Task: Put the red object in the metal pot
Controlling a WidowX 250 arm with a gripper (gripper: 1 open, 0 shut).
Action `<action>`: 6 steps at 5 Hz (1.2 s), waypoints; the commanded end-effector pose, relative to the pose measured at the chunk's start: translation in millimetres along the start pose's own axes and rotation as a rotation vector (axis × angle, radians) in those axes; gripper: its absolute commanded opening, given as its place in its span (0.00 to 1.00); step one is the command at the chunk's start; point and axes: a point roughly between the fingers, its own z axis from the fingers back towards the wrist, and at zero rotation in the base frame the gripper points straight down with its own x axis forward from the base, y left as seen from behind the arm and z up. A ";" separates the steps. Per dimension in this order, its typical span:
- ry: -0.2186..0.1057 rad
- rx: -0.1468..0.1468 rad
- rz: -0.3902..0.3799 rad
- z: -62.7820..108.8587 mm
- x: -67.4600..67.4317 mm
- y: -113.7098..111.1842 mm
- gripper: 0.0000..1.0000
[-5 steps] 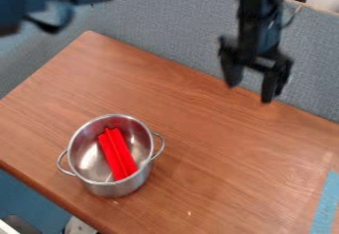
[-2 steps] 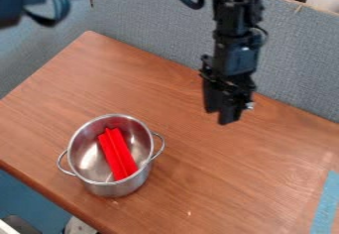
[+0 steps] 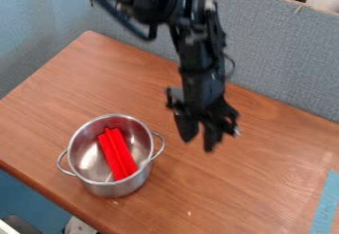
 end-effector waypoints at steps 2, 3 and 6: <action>0.014 0.033 -0.033 -19.3 -19.5 5.7 1.00; 0.053 0.025 -0.125 -19.6 -14.9 3.2 1.00; 0.003 0.070 -0.090 -58.3 0.4 16.0 1.00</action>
